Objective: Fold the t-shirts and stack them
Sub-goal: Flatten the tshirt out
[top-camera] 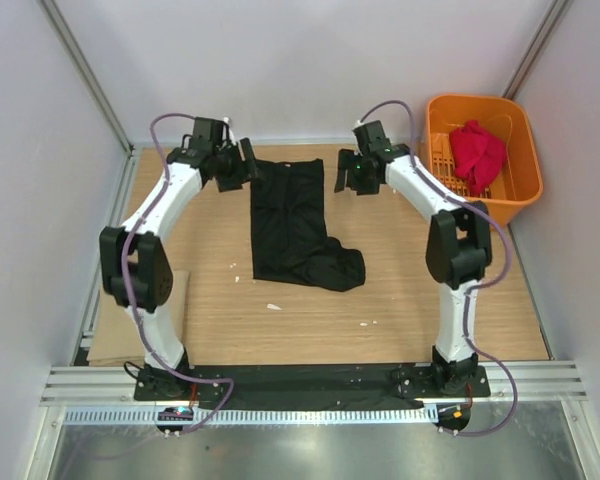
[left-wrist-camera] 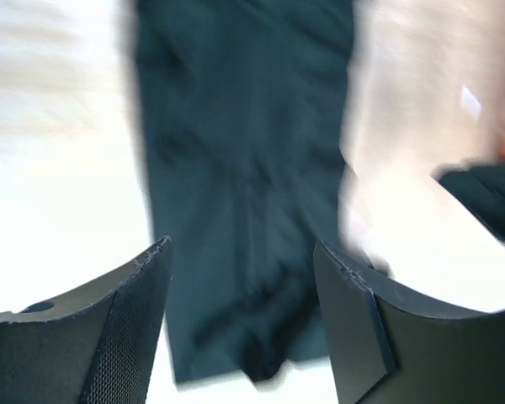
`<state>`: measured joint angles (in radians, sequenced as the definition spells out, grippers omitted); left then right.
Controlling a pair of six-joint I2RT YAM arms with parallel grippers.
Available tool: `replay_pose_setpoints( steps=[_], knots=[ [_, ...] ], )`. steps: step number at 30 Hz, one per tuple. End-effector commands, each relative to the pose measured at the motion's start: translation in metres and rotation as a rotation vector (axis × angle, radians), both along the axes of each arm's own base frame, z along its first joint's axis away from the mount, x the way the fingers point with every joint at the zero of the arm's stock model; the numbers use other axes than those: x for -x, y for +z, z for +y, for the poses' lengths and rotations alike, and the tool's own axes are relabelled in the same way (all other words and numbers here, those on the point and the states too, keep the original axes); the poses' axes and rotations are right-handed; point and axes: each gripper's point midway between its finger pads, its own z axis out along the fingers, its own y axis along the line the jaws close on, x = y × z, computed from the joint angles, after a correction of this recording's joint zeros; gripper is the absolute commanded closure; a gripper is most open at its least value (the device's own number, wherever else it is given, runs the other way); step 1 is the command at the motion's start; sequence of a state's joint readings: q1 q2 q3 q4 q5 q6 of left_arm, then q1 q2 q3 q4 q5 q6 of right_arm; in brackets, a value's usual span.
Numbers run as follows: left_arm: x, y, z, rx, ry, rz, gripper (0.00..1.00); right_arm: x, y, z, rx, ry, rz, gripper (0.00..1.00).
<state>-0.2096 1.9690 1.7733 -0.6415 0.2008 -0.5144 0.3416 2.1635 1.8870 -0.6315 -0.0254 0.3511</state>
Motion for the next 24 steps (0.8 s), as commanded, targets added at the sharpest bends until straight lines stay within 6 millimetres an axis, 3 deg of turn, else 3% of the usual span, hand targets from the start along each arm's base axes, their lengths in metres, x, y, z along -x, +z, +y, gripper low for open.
replay_pose_setpoints(
  steps=[1,2,3,4,5,6,8,10,11,18,24],
  knots=[
    [0.067,0.004,-0.049,0.108,-0.189,0.032,0.32,0.060,0.036,-0.004,-0.093,0.059,0.071,0.32],
    [0.080,0.001,-0.060,0.139,-0.217,0.051,0.29,0.085,0.017,-0.004,-0.108,0.077,0.144,0.34],
    [0.100,-0.005,-0.077,0.154,-0.268,0.072,0.27,0.096,0.030,-0.005,-0.133,0.087,0.125,0.35],
    [0.109,-0.008,-0.086,0.157,-0.294,0.085,0.26,0.108,0.027,-0.005,-0.146,0.098,0.144,0.35],
    [0.118,-0.012,-0.094,0.153,-0.319,0.099,0.25,0.131,0.007,-0.008,-0.144,0.110,0.205,0.37],
    [0.134,-0.018,-0.108,0.146,-0.364,0.121,0.24,0.139,0.015,-0.008,-0.167,0.124,0.185,0.38],
    [0.145,-0.030,-0.119,0.138,-0.386,0.158,0.24,0.168,-0.011,-0.013,-0.170,0.133,0.256,0.42],
    [0.154,-0.042,-0.128,0.117,-0.406,0.194,0.24,0.180,-0.016,-0.011,-0.199,0.153,0.272,0.45],
    [0.156,-0.047,-0.129,0.101,-0.404,0.207,0.25,0.192,-0.027,-0.015,-0.193,0.149,0.304,0.48],
    [0.178,-0.078,-0.115,-0.057,-0.399,0.280,0.25,0.208,-0.049,-0.026,-0.149,0.143,0.331,0.51],
    [0.185,-0.087,-0.108,-0.085,-0.382,0.301,0.25,0.216,-0.069,-0.037,-0.096,0.128,0.355,0.52]
  ],
)
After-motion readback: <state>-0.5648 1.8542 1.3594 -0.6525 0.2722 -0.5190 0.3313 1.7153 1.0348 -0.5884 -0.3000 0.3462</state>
